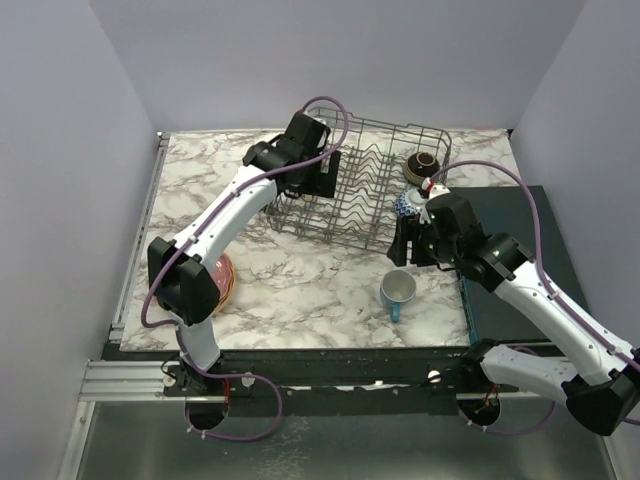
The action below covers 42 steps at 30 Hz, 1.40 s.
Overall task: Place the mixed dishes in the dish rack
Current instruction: Turn the cup upside down in the dish rack, then pick up the cup at the center of the board.
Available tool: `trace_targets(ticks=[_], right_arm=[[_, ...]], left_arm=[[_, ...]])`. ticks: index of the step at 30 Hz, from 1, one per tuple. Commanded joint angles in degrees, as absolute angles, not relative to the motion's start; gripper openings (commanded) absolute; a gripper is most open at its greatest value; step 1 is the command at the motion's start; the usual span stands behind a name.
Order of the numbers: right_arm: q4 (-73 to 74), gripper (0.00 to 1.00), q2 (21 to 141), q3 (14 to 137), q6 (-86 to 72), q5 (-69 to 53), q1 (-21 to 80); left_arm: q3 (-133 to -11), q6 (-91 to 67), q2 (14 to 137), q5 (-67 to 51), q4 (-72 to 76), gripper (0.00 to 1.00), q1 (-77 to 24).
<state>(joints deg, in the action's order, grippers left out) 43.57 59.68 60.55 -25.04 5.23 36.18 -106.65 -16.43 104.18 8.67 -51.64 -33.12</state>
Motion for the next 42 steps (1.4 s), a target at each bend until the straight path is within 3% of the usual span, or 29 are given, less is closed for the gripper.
trace_targets(ticks=[1,17,31,42], right_arm=[[48.5,0.72,58.8,58.7,-28.2,7.5,36.5],[55.6,0.69,62.0,55.7,-35.9,7.4,36.4],[56.6,0.65,64.8,52.4,-41.1,8.8,36.5],[56.3,0.53,68.4,51.9,-43.6,9.2,36.5]], left_arm=[[-101.0,-20.0,97.4,1.8,-47.3,0.99,-33.8],[-78.0,-25.6,78.0,-12.1,-38.3,0.99,-34.2],[-68.6,-26.4,71.4,-20.8,-34.8,0.99,-34.1],[-61.5,-31.9,68.7,-20.6,-30.3,0.99,-34.0]])
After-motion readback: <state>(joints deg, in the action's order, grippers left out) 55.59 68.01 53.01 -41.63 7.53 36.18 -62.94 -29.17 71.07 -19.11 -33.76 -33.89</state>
